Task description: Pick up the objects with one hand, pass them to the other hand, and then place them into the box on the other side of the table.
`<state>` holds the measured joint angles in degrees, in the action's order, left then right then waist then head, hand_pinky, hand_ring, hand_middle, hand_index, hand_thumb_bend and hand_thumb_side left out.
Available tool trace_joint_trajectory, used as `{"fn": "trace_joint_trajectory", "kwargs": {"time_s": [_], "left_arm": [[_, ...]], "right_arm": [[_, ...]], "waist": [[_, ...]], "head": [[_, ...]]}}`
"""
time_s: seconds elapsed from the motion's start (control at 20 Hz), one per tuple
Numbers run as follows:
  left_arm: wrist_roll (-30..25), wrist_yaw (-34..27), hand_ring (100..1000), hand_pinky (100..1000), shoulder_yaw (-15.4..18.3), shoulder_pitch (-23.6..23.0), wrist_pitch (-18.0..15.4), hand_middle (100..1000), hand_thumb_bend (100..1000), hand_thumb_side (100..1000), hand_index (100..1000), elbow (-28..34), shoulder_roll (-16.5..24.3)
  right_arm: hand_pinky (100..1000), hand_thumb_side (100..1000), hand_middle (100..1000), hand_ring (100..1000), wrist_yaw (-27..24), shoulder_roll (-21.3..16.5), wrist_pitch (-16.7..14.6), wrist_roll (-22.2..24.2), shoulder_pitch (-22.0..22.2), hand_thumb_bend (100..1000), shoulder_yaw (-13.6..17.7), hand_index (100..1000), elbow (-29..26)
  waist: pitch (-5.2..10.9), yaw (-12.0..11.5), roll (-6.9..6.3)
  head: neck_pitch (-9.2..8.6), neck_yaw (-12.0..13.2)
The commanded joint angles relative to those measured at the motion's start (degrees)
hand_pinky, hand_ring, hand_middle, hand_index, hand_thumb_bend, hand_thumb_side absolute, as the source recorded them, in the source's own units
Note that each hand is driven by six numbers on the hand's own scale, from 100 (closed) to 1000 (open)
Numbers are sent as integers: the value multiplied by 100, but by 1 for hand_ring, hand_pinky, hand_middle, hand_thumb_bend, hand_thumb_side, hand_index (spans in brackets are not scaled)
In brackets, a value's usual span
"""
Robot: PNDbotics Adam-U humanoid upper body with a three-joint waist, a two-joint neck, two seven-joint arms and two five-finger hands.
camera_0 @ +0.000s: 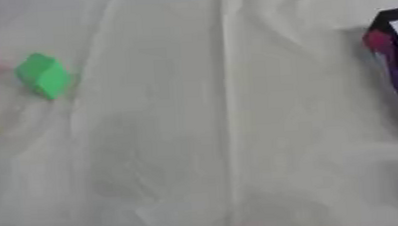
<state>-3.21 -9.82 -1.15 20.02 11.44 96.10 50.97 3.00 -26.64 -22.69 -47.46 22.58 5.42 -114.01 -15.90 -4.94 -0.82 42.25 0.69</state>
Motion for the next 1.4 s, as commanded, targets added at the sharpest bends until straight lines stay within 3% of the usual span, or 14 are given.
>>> {"fn": "trace_joint_trajectory", "kwargs": {"time_s": [0.05,0.25,0.55,0.85,1.15,1.4], "left_arm": [[-233,248,783,1000,-95,270,255,806,100,734,835,-215,651],[-541,498,802,1000,-293,628,515,813,100,698,843,-601,1048],[-1035,973,827,1000,-697,1200,584,821,168,668,858,-1314,1111],[-1534,1479,839,1000,-928,1699,536,825,229,660,865,-1973,940],[-2026,1976,858,1000,-1259,2246,357,831,383,585,873,-2647,663],[-2555,3233,866,1000,-1198,2706,14,833,461,570,869,-3294,232]], "right_arm": [[673,120,725,736,54,-186,-133,-140,42,715,44,771,-58],[674,120,725,736,45,-213,-154,-125,56,716,35,771,-58],[674,121,725,736,43,-225,-150,-87,76,717,12,771,-58],[674,122,725,735,55,-213,-138,-75,92,718,-7,770,-58],[674,123,724,735,69,-217,-124,-62,114,719,-29,770,-58],[673,124,724,734,76,-171,-99,-52,124,720,-51,769,-58]], "waist": [[146,16,-56],[169,52,-27],[191,79,-1],[203,85,16],[227,87,29],[240,78,53]], "head": [[6,21],[-7,85],[-45,141],[-62,184],[-76,231],[-61,198]]}}
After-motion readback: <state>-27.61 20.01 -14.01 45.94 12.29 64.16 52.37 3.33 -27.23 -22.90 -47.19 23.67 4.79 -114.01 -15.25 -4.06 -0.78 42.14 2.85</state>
